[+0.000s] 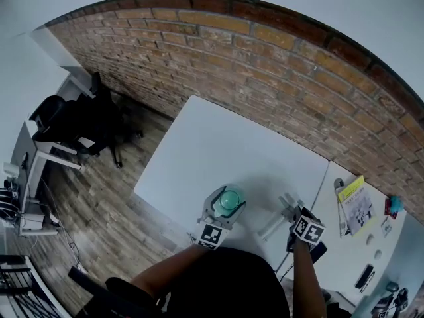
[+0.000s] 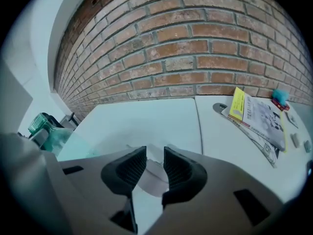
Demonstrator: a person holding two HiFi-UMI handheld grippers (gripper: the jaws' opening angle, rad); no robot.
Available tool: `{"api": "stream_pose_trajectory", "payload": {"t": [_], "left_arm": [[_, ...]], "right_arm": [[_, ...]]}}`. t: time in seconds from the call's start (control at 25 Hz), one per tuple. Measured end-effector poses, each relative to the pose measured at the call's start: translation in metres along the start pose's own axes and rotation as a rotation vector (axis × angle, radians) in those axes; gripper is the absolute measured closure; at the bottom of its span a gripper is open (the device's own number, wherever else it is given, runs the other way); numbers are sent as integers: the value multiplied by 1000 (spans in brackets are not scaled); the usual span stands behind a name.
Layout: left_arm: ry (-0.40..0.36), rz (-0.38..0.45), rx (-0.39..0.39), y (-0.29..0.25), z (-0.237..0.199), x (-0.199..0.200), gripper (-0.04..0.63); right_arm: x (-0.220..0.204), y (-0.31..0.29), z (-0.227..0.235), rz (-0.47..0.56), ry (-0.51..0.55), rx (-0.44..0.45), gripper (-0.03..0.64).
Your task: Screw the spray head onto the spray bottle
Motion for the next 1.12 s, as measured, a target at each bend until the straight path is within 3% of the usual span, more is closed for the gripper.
{"api": "stream_pose_trajectory", "payload": {"t": [0.4,0.64,1.12], "left_arm": [[17,-11,1,0,2,0,270],[75,-1,18,2,1,7,270],[71,0,14,1,0,7,270]], "right_arm": [[3,-21,18,-88,-120,-32,518],[2,-32,23,-129,-192,5,518],[-1,-55,38,-205,-387,90,518]]}}
Point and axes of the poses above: the fingertips, and each gripper's own axes: y backward along the fingers, z to its right, x out of its top, the point moved 6 cm from there along y, backward along the fingers, and after that the axes turned 10 degrees about -z, right-handed, at the moved point
